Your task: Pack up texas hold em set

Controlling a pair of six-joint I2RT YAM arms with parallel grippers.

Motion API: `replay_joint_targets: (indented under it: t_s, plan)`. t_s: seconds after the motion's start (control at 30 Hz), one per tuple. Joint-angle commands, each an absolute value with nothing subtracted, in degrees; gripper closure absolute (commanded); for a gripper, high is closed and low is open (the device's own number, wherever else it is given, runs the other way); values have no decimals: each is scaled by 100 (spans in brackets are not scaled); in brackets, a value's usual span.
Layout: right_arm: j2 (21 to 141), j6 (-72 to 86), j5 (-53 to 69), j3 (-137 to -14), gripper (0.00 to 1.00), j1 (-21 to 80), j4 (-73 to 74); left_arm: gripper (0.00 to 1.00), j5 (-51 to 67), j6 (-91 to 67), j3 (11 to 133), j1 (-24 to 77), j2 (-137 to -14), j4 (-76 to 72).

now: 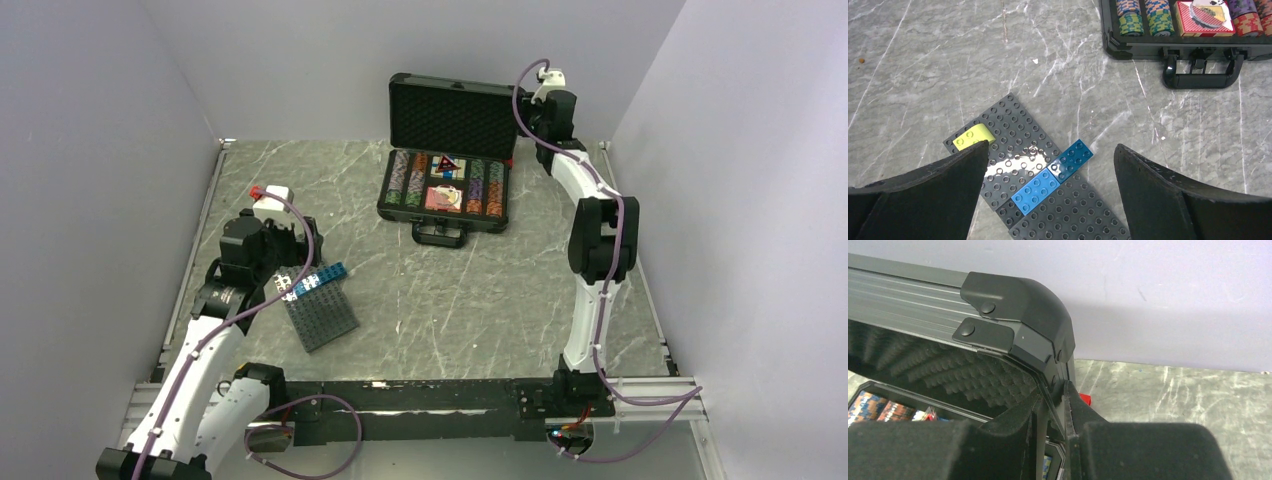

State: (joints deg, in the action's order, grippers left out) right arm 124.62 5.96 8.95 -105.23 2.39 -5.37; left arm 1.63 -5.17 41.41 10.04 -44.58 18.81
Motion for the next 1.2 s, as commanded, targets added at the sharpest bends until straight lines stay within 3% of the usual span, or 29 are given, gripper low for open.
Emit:
replay_joint_targets:
  t_s: [0.0, 0.87, 1.07, 1.17]
  plan:
    - [11760, 463, 411, -9877, 100, 470, -1373, 1, 129, -456, 4363, 976, -4334, 1867]
    - [10104, 466, -1270, -6678, 99, 1697, -2788, 1, 306, -553, 4289, 976, -4022, 1864]
    - [9659, 852, -1396, -6076, 61, 2003, -2637, 1, 323, -571, 4272, 976, -3897, 1886]
    - [9383, 997, -1531, -5864, 50, 2173, -2391, 1, 341, -584, 4263, 977, -3843, 1873]
